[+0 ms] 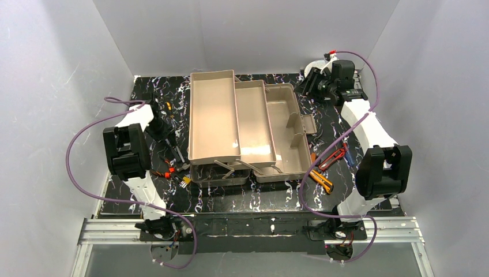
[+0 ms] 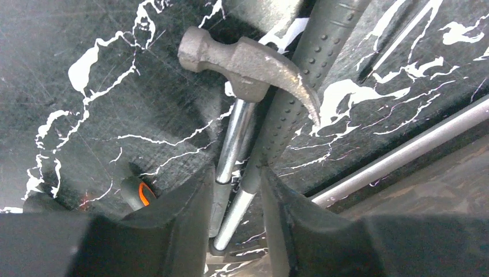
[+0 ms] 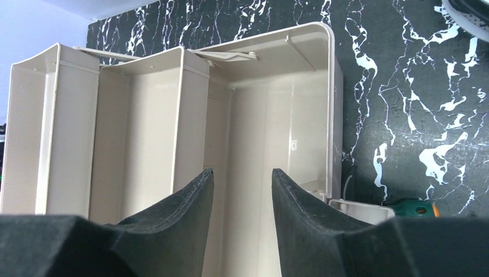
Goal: Pack the tool kit
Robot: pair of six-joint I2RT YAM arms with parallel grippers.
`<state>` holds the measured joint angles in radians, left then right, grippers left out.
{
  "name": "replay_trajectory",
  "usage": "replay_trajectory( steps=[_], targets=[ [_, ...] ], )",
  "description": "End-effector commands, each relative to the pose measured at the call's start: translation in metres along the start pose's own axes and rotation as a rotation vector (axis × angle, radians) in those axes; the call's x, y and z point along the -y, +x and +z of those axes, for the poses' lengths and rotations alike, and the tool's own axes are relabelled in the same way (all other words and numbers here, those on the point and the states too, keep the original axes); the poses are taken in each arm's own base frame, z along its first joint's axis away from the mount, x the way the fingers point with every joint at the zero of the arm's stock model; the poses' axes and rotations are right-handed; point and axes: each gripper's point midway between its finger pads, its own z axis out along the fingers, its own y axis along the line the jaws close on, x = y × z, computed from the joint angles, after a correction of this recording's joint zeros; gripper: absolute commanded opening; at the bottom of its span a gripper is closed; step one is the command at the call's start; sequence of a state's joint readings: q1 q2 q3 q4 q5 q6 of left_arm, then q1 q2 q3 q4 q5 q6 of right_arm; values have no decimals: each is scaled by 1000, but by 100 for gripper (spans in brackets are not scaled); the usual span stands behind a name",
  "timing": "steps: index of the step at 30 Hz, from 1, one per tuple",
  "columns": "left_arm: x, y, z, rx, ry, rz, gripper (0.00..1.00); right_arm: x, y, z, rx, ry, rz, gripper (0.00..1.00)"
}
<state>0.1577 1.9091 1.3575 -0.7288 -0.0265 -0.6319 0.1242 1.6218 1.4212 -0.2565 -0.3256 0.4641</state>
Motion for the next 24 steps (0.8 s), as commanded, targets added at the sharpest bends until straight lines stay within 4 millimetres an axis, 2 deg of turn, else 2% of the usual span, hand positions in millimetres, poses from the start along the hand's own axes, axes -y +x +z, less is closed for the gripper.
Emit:
replay_trajectory(
  steps=[1, 2, 5, 13, 15, 20, 24],
  targets=[
    [-30, 8, 20, -56, -126, -9, 31, -14, -13, -8, 51, -54, -18, 49],
    [-29, 13, 22, -80, -113, -15, 28, -14, -13, -8, 50, -56, -18, 49],
    [-33, 20, 23, -101, -121, -33, 29, -13, -13, -8, 49, -55, -17, 49],
    [-35, 3, -3, 13, -110, -7, 41, -14, -12, -6, 40, -67, -8, 49],
    [-35, -2, -12, 55, -107, 1, 43, -13, -11, -5, 37, -69, -8, 49],
    [-26, -20, -47, 236, -7, 8, 59, -12, -9, -2, 23, -72, -1, 49],
    [-21, -25, -68, 316, 64, 52, 62, -13, -8, -2, 20, -74, -1, 49]
  ],
)
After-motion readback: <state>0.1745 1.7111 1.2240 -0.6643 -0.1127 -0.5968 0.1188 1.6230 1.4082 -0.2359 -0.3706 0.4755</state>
